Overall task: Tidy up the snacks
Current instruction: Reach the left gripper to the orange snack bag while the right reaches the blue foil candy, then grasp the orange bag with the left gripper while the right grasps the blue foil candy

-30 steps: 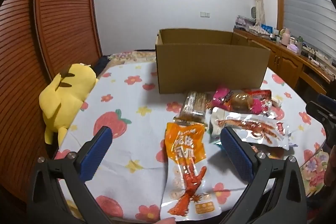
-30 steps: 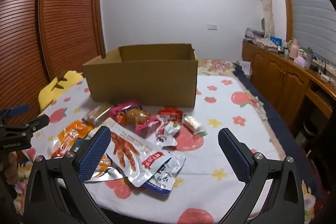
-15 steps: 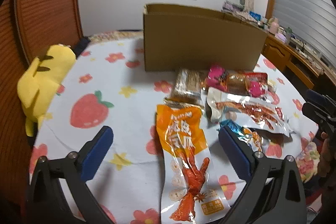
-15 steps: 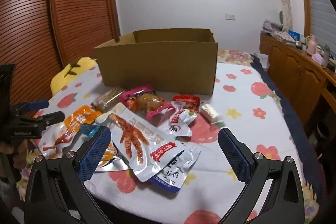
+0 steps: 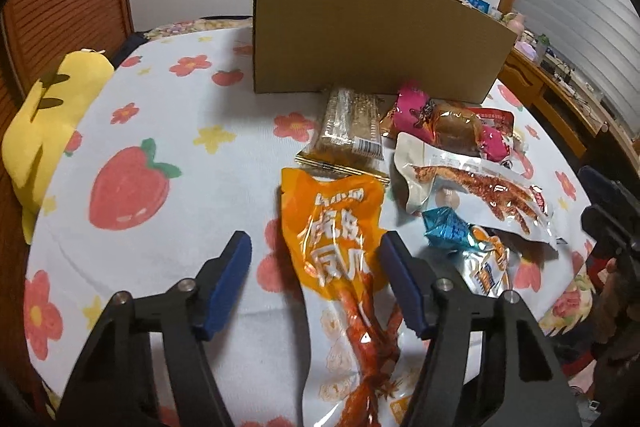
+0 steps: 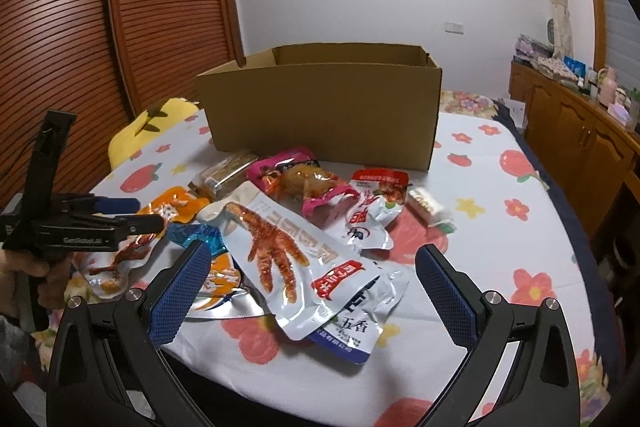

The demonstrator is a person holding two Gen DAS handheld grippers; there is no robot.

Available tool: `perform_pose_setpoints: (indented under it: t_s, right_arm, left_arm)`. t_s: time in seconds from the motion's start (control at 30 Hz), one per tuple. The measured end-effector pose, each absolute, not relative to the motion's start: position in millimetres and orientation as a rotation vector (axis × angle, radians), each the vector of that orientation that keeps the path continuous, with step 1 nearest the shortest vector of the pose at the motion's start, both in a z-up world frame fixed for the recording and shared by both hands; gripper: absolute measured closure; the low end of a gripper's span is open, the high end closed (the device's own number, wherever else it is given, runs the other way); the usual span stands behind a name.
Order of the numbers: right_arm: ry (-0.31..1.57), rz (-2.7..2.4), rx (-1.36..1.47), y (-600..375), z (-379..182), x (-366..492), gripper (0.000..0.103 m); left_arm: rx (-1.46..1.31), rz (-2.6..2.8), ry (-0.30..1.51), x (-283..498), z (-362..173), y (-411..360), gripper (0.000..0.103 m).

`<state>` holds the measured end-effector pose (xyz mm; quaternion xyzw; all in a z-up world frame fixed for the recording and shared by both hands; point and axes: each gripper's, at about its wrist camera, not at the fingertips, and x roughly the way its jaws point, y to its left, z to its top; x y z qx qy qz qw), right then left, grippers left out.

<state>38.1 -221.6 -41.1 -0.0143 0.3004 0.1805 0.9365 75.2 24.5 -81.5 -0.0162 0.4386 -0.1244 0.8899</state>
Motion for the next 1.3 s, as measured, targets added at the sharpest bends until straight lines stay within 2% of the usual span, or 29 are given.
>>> perform_pose_setpoints:
  t_s: [0.13, 0.27, 0.63, 0.7, 0.77, 0.93, 0.97, 1.07, 1.3]
  right_arm:
    - [0.624, 0.382, -0.038, -216.8, -44.6, 42.3, 0.0]
    - [0.639, 0.425, -0.068, -206.6, -44.5, 52.5, 0.0]
    - [0.716, 0.531, -0.147, -176.8, -45.5, 84.3, 0.003]
    - [0.735, 0.555, -0.131, -173.6, -47.0, 84.1, 0.004]
    - [0.754, 0.587, -0.129, -166.9, -50.4, 81.9, 0.01]
    - [0.785, 0.658, -0.173, -141.5, -60.8, 80.1, 0.026]
    - [0.787, 0.67, -0.176, -137.7, -61.2, 80.6, 0.028]
    - [0.793, 0.716, -0.189, -126.1, -64.5, 82.4, 0.032]
    - [0.785, 0.744, -0.26, -106.6, -73.8, 83.5, 0.034]
  left_arm:
    - [0.0, -0.274, 0.913, 78.1, -82.1, 21.4, 0.038]
    - [-0.032, -0.32, 0.925, 77.5, -84.1, 26.3, 0.045]
    - [-0.014, -0.368, 0.922, 82.3, -86.6, 21.7, 0.044]
    - [-0.007, -0.38, 0.907, 81.4, -87.6, 19.8, 0.058]
    - [-0.013, -0.388, 0.901, 80.0, -87.7, 20.0, 0.065]
    - [-0.044, -0.401, 0.875, 76.2, -84.4, 25.7, 0.074]
    - [-0.057, -0.396, 0.865, 76.0, -82.2, 28.3, 0.084]
    - [-0.057, -0.371, 0.855, 75.9, -79.6, 33.8, 0.084]
    - [-0.057, -0.368, 0.853, 72.9, -78.8, 39.3, 0.084]
